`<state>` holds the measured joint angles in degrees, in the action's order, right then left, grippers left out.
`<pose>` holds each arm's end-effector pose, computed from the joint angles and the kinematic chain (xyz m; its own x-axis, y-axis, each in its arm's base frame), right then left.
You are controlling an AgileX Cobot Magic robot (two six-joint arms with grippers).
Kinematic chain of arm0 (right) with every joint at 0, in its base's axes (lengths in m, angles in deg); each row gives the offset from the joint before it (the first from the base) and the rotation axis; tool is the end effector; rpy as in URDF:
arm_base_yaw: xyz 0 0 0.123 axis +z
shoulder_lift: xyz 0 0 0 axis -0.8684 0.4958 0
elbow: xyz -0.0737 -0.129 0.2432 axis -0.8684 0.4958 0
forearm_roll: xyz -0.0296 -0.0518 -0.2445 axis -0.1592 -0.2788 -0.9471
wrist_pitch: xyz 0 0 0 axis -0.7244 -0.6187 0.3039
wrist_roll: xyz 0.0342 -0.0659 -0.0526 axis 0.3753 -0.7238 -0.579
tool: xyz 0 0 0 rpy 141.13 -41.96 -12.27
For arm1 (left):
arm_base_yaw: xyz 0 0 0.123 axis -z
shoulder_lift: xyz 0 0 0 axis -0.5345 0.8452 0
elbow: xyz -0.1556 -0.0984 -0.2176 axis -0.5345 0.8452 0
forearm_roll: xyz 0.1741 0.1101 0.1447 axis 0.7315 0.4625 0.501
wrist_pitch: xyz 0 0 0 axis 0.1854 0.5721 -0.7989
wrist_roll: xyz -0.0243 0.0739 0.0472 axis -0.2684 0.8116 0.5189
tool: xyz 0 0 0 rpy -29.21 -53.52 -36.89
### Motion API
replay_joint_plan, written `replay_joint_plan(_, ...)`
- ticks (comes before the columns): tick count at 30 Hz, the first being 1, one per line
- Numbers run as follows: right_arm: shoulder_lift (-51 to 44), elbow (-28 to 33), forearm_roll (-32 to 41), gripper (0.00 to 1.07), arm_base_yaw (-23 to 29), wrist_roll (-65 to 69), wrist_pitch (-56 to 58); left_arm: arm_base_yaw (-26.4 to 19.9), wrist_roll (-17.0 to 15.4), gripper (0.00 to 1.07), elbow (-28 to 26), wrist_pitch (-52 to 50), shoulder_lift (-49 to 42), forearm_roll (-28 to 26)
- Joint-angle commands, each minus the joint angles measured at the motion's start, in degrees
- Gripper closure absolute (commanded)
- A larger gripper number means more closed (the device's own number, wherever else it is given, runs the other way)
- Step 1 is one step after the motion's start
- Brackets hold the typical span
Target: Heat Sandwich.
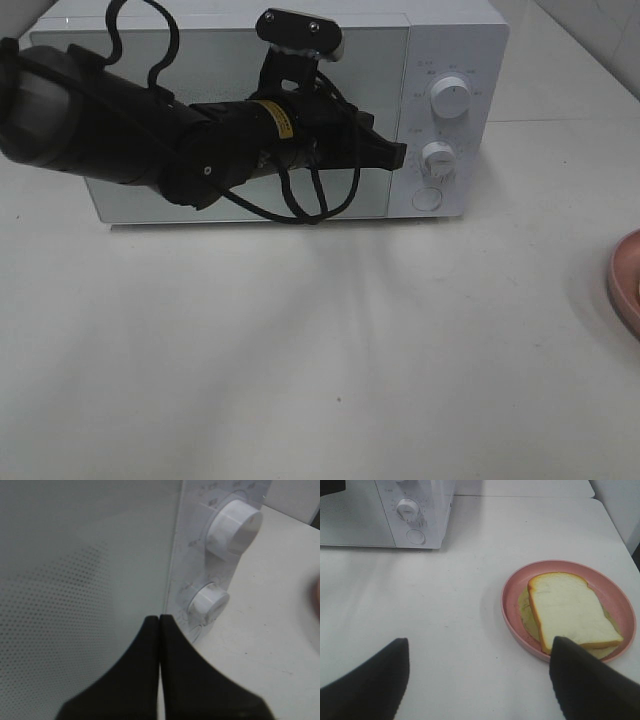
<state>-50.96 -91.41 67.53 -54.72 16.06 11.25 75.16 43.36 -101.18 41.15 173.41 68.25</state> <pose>-0.0024 -0.0051 0.2811 -0.4039 -0.0206 -0.9146 -0.0401 0.9992 -0.0048 0.3255 -0.3026 0.1780 -0.3037 0.1588 -0.9394 0.6594 0.7467 -0.0870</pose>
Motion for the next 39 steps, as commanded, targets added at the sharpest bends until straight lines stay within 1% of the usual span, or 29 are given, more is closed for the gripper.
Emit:
replay_joint_plan(1, -1.7, 0.1, -0.2, 0.32, -0.1, 0.1, -0.5, 0.7, 0.2, 1.07, 2.7, -0.6, -2.8, -0.4)
replay_joint_plan(3, -1.7, 0.1, -0.2, 0.32, -0.1, 0.1, -0.5, 0.9, 0.2, 1.07, 3.7, -0.6, -3.5, -0.4)
replay_joint_plan(4, -1.7, 0.1, -0.2, 0.32, -0.1, 0.1, -0.5, 1.3, 0.2, 1.07, 4.8, -0.6, -4.1, -0.4)
replay_joint_plan(5, -1.7, 0.1, -0.2, 0.32, -0.1, 0.1, -0.5, 1.6, 0.2, 1.07, 7.0, -0.6, -5.7, -0.4)
replay_joint_plan(7, -1.7, 0.1, -0.2, 0.32, -0.1, 0.1, -0.5, 2.2, 0.1, 1.07, 9.2, -0.6, -7.3, -0.4)
replay_joint_plan(8, -1.7, 0.1, -0.2, 0.32, -0.1, 0.1, -0.5, 2.2, 0.1, 1.07, 9.2, -0.6, -7.3, -0.4)
replay_joint_plan(9, -1.7, 0.1, -0.2, 0.32, -0.1, 0.1, -0.5, 2.5, -0.7, 1.07, 11.0, -0.5, -8.8, -0.5)
replay_joint_plan(10, -1.7, 0.1, -0.2, 0.32, -0.1, 0.1, -0.5, 2.5, -1.5, 1.01, 11.9, 0.1, -9.6, -0.5)
replay_joint_plan(11, -1.7, 0.1, -0.2, 0.32, -0.1, 0.1, -0.5, 2.5, -2.0, 0.94, 12.5, 1.1, -10.3, -0.5)
replay_joint_plan(12, -1.7, 0.1, -0.2, 0.32, -0.1, 0.1, -0.5, 2.5, -2.6, 0.81, 13.2, 2.6, -11.1, -0.3)
replay_joint_plan(13, -1.7, 0.1, -0.2, 0.32, -0.1, 0.1, -0.5, 2.5, -2.6, 0.81, 13.2, 2.6, -11.1, -0.3)
replay_joint_plan(14, -1.7, 0.1, -0.2, 0.32, -0.1, 0.1, -0.5, 2.5, -3.4, 0.44, 14.1, 5.8, -12.7, -0.4)
replay_joint_plan(15, -1.7, 0.1, -0.2, 0.32, -0.1, 0.1, -0.5, 2.5, -4.1, 0.23, 14.2, 7.8, -13.5, -0.5)
replay_joint_plan(16, -1.7, 0.1, -0.2, 0.32, -0.1, 0.1, -0.5, 2.5, -4.4, 0.08, 14.2, 9.6, -14.1, -0.5)
replay_joint_plan(17, -1.7, 0.1, -0.2, 0.32, -0.1, 0.1, -0.5, 2.5, -4.4, 0.08, 14.2, 9.6, -14.1, -0.5)
replay_joint_plan(19, -1.7, 0.1, -0.2, 0.32, -0.1, 0.1, -0.5, 2.5, -4.6, 0.08, 14.2, 14.7, -15.8, -0.5)
replay_joint_plan(21, -1.7, 0.1, -0.2, 0.32, -0.1, 0.1, -0.5, 2.5, -4.6, 0.09, 14.2, 16.4, -16.2, -0.5)
replay_joint_plan(24, -1.7, 0.1, -0.2, 0.32, -0.1, 0.1, -0.5, 2.5, -4.6, 0.09, 14.1, 23.4, -18.0, -0.5)
replay_joint_plan(25, -1.7, 0.1, -0.2, 0.32, -0.1, 0.1, -0.5, 2.5, -4.6, 0.09, 14.1, 28.1, -19.2, -0.5)
replay_joint_plan(26, -1.7, 0.1, -0.2, 0.32, -0.1, 0.1, -0.5, 2.5, -4.6, 0.09, 14.1, 28.1, -19.2, -0.5)
replay_joint_plan(29, -1.7, 0.1, -0.2, 0.32, -0.1, 0.1, -0.5, 2.5, -4.6, 0.09, 14.0, 35.0, -21.1, -0.5)
replay_joint_plan(30, -1.7, 0.1, -0.2, 0.32, -0.1, 0.1, -0.5, 2.2, -4.9, 0.09, 14.0, 39.1, -22.4, -0.5)
replay_joint_plan(31, -1.7, 0.1, -0.2, 0.32, -0.1, 0.1, -0.5, 2.2, -4.9, 0.09, 14.0, 39.1, -22.4, -0.5)
replay_joint_plan(34, -1.7, 0.1, -0.2, 0.32, -0.1, 0.1, -0.5, 1.0, -5.0, 0.09, 14.0, 45.4, -24.4, -0.5)
replay_joint_plan(35, -1.7, 0.1, -0.2, 0.32, -0.1, 0.1, -0.5, 1.0, -5.0, 0.09, 14.0, 45.4, -24.4, -0.5)
replay_joint_plan(36, -1.7, 0.1, -0.2, 0.32, -0.1, 0.1, -0.5, -0.2, -5.0, 0.09, 14.0, 48.8, -25.6, -0.5)
replay_joint_plan(38, -1.7, 0.1, -0.2, 0.32, -0.1, 0.1, -0.5, -1.8, -4.9, 0.1, 14.0, 52.0, -26.8, -0.9)
replay_joint_plan(39, -1.7, 0.1, -0.2, 0.32, -0.1, 0.1, -0.5, -3.4, -5.0, 0.1, 14.0, 54.8, -27.8, -0.9)
